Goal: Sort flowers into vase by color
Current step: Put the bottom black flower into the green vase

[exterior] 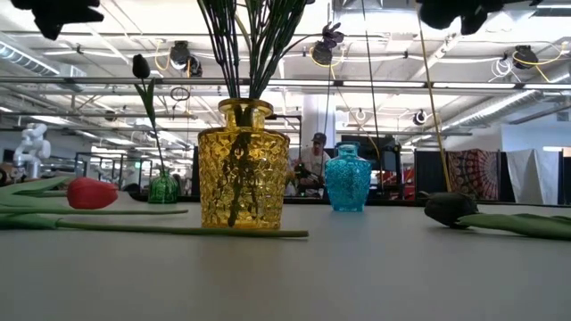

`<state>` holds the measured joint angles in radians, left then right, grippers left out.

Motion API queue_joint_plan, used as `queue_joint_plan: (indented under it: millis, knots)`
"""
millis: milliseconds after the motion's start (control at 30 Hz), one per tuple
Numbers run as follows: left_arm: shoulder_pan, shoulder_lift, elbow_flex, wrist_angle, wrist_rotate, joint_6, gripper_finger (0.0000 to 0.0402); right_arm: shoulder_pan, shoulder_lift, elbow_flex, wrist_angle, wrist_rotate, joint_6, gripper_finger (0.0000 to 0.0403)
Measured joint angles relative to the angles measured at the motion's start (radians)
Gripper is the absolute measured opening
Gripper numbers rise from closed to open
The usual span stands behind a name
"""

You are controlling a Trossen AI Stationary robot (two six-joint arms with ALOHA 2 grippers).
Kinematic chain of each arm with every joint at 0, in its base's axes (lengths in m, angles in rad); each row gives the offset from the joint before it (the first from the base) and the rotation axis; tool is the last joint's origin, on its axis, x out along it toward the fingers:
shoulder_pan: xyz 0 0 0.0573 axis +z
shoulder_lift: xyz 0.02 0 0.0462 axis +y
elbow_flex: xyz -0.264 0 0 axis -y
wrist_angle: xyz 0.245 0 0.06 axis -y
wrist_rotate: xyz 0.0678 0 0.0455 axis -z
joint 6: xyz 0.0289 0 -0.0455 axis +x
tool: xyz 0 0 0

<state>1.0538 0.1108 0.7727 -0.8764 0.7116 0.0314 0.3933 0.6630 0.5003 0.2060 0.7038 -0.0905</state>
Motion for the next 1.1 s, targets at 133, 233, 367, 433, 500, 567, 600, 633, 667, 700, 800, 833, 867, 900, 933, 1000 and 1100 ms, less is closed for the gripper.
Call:
queue_joint_plan:
  millis: [133, 233, 367, 433, 500, 567, 600, 633, 667, 700, 800, 833, 867, 900, 933, 1000, 1100]
  knots:
    - [0.000, 0.008, 0.000, 0.077, 0.057, -0.038, 0.0151, -0.041, 0.006, 0.000, 0.001, -0.030, 0.024, 0.0000]
    - [0.000, 0.022, 0.000, 0.153, 0.124, -0.081, 0.0151, -0.072, 0.019, 0.000, 0.002, -0.058, 0.027, 0.0000]
    - [0.000, 0.047, 0.000, 0.253, 0.168, -0.130, 0.0151, -0.117, 0.045, 0.000, 0.016, -0.059, 0.031, 0.0000]
    - [0.000, 0.062, 0.000, 0.292, 0.175, -0.141, 0.0151, -0.143, 0.059, 0.000, 0.018, -0.065, 0.046, 0.0000]
    - [0.000, 0.085, 0.000, 0.333, 0.176, -0.156, 0.0151, -0.171, 0.072, 0.000, 0.024, -0.099, 0.055, 0.0000]
    - [0.000, 0.115, 0.000, 0.370, 0.176, -0.158, 0.0151, -0.197, 0.083, 0.000, 0.025, -0.133, 0.057, 0.0000]
    - [0.000, 0.132, 0.000, 0.391, 0.176, -0.162, 0.0151, -0.209, 0.089, 0.000, 0.031, -0.144, 0.057, 0.0000]
    - [0.000, 0.152, 0.000, 0.417, 0.176, -0.174, 0.0151, -0.221, 0.091, 0.000, 0.035, -0.159, 0.057, 0.0000]
    - [0.000, 0.172, 0.000, 0.443, 0.179, -0.186, 0.0151, -0.232, 0.094, 0.000, 0.036, -0.169, 0.058, 0.0000]
    - [0.000, 0.195, 0.000, 0.473, 0.185, -0.205, 0.0151, -0.242, 0.098, 0.000, 0.040, -0.188, 0.064, 0.0000]
    - [-0.001, 0.257, 0.000, 0.594, 0.240, -0.261, 0.0151, -0.272, 0.105, 0.000, 0.046, -0.232, 0.068, 0.0000]
    - [-0.004, 0.278, 0.000, 0.639, 0.256, -0.284, 0.0151, -0.281, 0.108, 0.000, 0.051, -0.249, 0.067, 0.0000]
    - [-0.011, 0.297, 0.000, 0.684, 0.265, -0.304, 0.0151, -0.290, 0.110, 0.000, 0.057, -0.262, 0.067, 0.0000]
    - [-0.020, 0.314, 0.000, 0.728, 0.270, -0.320, 0.0151, -0.297, 0.112, 0.000, 0.057, -0.267, 0.067, 0.0000]
    - [-0.031, 0.332, 0.000, 0.770, 0.272, -0.335, 0.0151, -0.303, 0.113, 0.000, 0.056, -0.268, 0.066, 0.0000]
    - [-0.057, 0.364, 0.000, 0.846, 0.274, -0.341, 0.0151, -0.317, 0.117, 0.000, 0.058, -0.268, 0.065, 0.0000]
    - [-0.097, 0.421, 0.000, 0.936, 0.258, -0.340, 0.0151, -0.339, 0.124, 0.000, 0.056, -0.285, 0.063, 0.0000]
